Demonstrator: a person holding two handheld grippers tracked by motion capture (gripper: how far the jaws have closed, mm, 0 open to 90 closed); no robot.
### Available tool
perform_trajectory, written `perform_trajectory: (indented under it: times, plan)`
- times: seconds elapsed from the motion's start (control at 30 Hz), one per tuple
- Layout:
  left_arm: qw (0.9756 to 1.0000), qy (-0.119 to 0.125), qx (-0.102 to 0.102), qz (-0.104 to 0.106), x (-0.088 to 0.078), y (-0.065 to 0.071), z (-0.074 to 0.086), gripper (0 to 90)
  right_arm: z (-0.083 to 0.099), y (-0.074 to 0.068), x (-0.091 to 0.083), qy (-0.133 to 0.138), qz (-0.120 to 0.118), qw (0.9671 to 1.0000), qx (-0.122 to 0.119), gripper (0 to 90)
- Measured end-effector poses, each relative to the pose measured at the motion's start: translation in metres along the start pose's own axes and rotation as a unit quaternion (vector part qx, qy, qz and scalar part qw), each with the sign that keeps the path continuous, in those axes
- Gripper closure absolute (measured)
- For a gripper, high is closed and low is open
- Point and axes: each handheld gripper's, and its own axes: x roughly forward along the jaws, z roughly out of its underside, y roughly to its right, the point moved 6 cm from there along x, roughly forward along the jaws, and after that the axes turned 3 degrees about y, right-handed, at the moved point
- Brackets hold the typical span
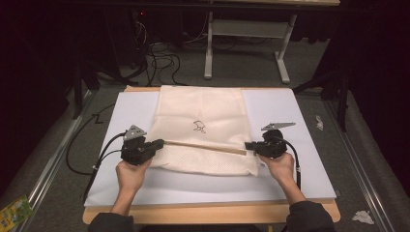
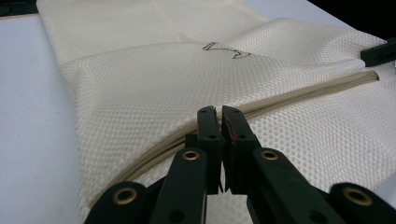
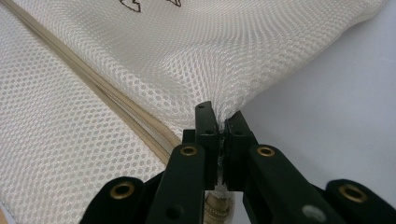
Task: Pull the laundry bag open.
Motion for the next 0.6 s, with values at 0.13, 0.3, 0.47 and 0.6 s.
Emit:
perform_trajectory:
  times: [0.13, 0.3, 0.47, 0.6]
  plan:
    - [1.0, -0.001, 0.0, 0.0, 0.0002, -0.0007, 0.0002, 87.2, -0.0005, -0.0001, -0.0003, 0.002, 0.0, 1.0, 0.0, 88.9]
    - [1.0, -0.001, -0.004, -0.003, -0.0017, -0.0037, 0.0004, 87.2, -0.0003, 0.0013, -0.002, 0.002, 0.001, 1.0, 0.001, 88.9]
    - [1.0, 0.001, -0.009, -0.004, -0.0041, -0.0066, 0.0011, 87.2, 0.0001, 0.0035, -0.0029, 0.003, 0.003, 1.0, 0.006, 88.9]
    - [0.9999, -0.001, -0.009, -0.004, -0.0041, -0.0075, 0.0016, 87.2, -0.0004, 0.0035, -0.0027, 0.006, 0.002, 1.0, 0.003, 88.9]
